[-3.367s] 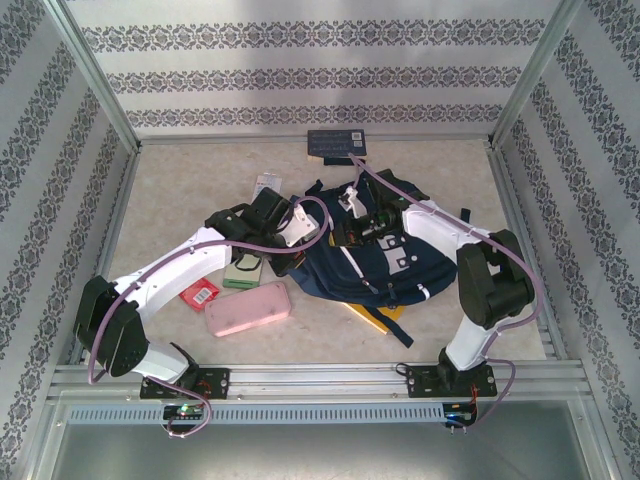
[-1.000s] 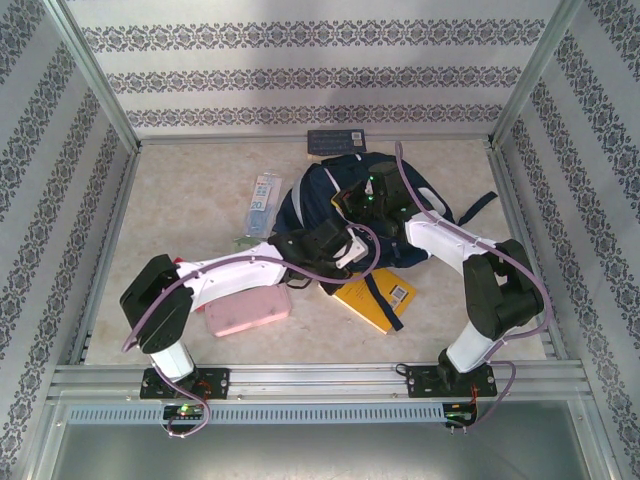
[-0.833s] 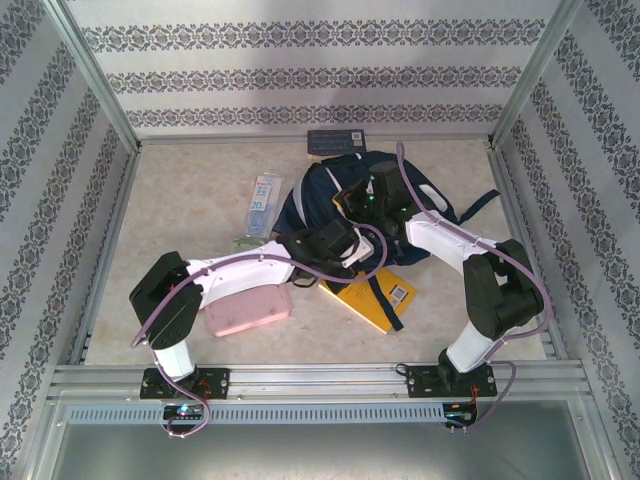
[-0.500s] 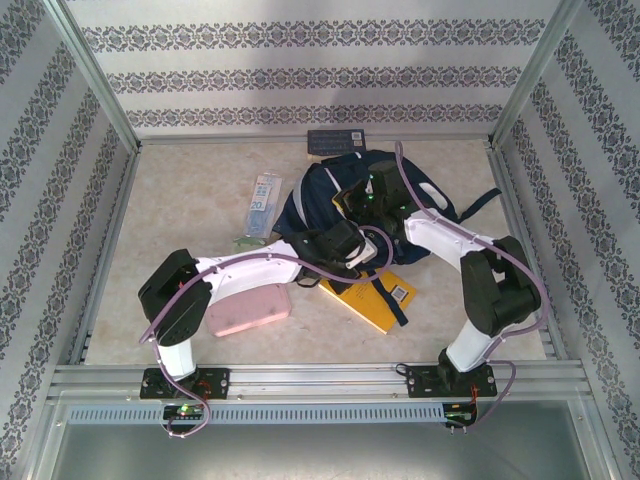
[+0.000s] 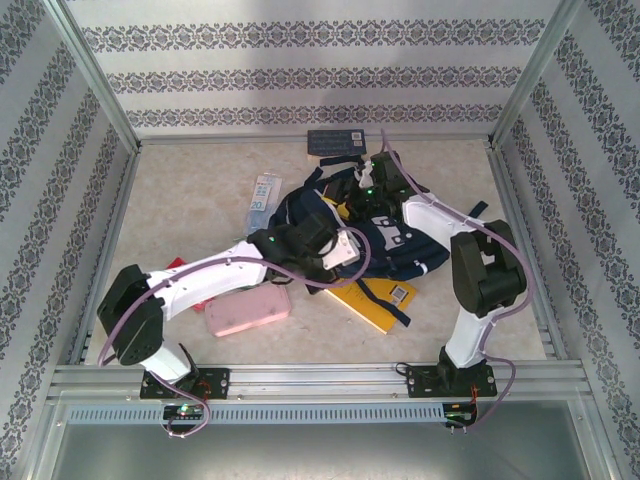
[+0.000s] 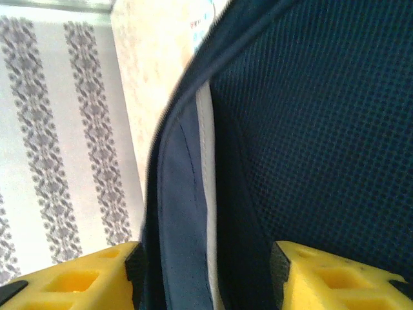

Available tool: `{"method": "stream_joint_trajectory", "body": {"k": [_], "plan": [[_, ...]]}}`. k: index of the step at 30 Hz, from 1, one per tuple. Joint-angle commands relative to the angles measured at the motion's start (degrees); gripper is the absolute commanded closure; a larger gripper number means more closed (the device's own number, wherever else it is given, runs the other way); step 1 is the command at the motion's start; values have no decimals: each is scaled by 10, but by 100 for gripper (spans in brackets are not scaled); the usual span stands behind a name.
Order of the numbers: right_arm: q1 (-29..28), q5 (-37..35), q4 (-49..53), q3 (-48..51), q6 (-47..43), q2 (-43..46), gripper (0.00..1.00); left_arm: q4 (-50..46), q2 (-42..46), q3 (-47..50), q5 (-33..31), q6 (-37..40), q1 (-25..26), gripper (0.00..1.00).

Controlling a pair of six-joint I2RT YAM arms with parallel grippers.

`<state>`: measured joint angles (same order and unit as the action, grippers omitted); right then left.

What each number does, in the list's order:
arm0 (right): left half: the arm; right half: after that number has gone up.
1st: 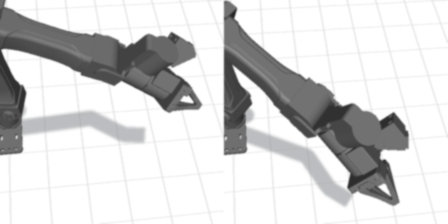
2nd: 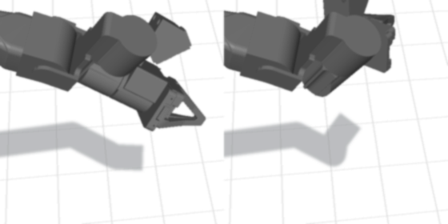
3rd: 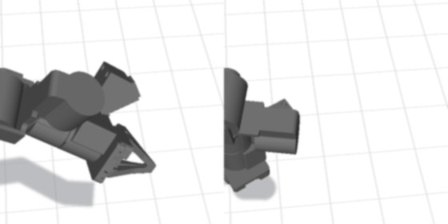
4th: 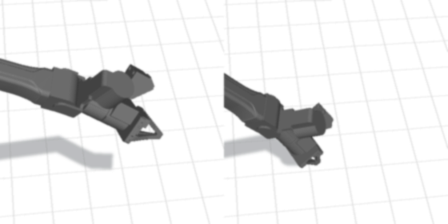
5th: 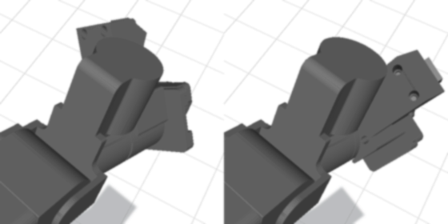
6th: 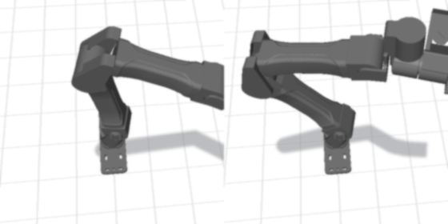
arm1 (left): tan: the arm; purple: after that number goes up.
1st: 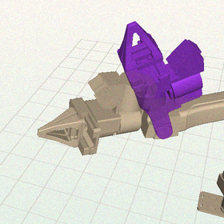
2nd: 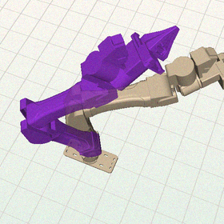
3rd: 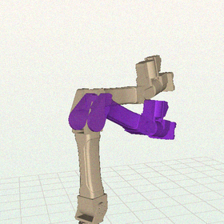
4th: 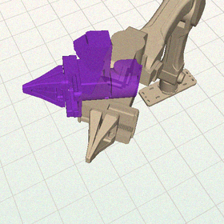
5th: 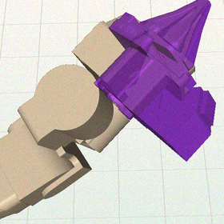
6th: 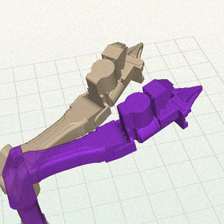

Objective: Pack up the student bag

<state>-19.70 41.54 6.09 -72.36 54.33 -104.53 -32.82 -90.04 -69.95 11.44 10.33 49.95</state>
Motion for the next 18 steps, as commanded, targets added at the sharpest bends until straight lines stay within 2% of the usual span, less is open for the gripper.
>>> {"method": "stream_joint_trajectory", "body": {"k": [1,6,15,18], "plan": [[1,56,83,-47,-118,-13,43,-32,26,6,41,40,-27,100],[-2,83,126,-58,-151,-22,44,-61,34,13,39,62,-45,100],[-55,50,268,-118,-270,-55,45,-52,70,40,67,78,-82,100],[-70,76,275,-134,-283,-77,52,-50,69,43,72,83,-86,100]]}}
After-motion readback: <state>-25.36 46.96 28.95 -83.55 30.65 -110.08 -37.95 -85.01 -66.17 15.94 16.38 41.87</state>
